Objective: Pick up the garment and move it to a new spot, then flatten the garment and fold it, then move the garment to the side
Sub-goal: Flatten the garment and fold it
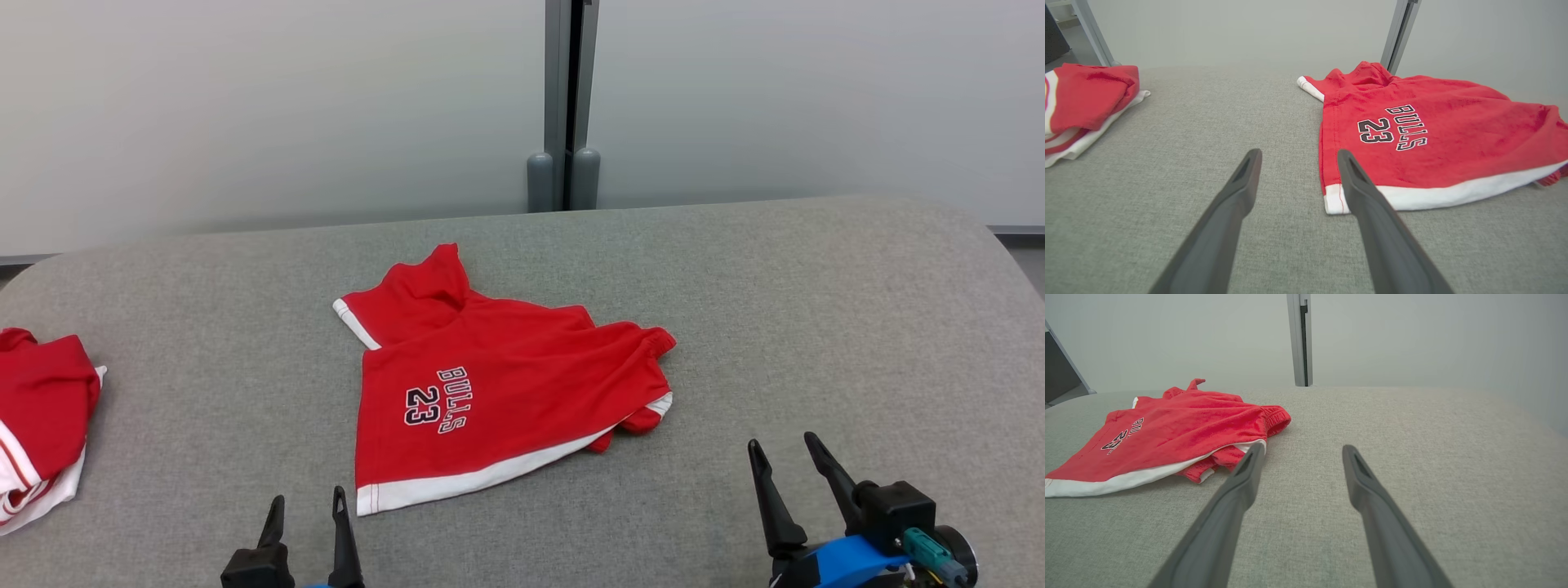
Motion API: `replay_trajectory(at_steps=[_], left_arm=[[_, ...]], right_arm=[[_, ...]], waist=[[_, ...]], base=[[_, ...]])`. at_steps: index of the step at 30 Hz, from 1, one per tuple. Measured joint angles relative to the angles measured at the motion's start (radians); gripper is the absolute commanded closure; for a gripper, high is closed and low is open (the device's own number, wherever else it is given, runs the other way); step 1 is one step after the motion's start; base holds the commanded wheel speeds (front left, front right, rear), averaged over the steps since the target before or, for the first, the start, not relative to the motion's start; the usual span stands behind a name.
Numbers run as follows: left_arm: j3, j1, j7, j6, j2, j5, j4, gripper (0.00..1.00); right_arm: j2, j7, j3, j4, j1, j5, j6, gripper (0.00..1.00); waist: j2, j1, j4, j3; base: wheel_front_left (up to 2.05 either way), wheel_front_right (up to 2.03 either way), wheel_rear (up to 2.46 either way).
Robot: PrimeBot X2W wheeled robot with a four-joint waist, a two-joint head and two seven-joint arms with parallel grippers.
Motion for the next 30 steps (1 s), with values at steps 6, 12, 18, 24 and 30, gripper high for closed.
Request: replay_trajectory(at_steps=[6,12,18,24,30], left_arm=[[-0.024,-0.004,0.000,-0.034,0.000,-0.044,0.030,0.00],[-0.062,-0.074,0.000,-0.039,0.000,-0.100,0.093,0.00],[-0.101,-0.111,0.000,-0.023,0.000,-0.142,0.152,0.00],[-0.109,-0.113,0.000,-0.013,0.000,-0.158,0.151,0.14],[-0.113,-0.114,0.000,-0.014,0.000,-0.148,0.134,1.00]], right_arm=[[0.001,0.000,0.021,0.000,-0.007,0.011,0.000,0.00],[0.002,0.000,0.029,-0.002,-0.040,0.013,0.000,0.00],[0.001,0.000,0.023,0.002,-0.059,0.013,0.000,0.00],[0.001,0.000,0.014,0.002,-0.067,0.014,0.000,0.00],[0.001,0.000,0.016,0.002,-0.070,0.016,0.000,0.00]], waist=[[0.0000,0.0000,-0.011,0.033],[0.0001,0.0003,-0.034,0.097],[0.0001,0.0003,-0.048,0.132],[0.0001,0.0003,-0.047,0.142],[0.0001,0.0002,-0.032,0.150]], base=[[0.00,0.00,0.00],[0.00,0.00,0.00],[0.00,0.00,0.00],[0.00,0.00,0.00],[0.00,0.00,0.00]])
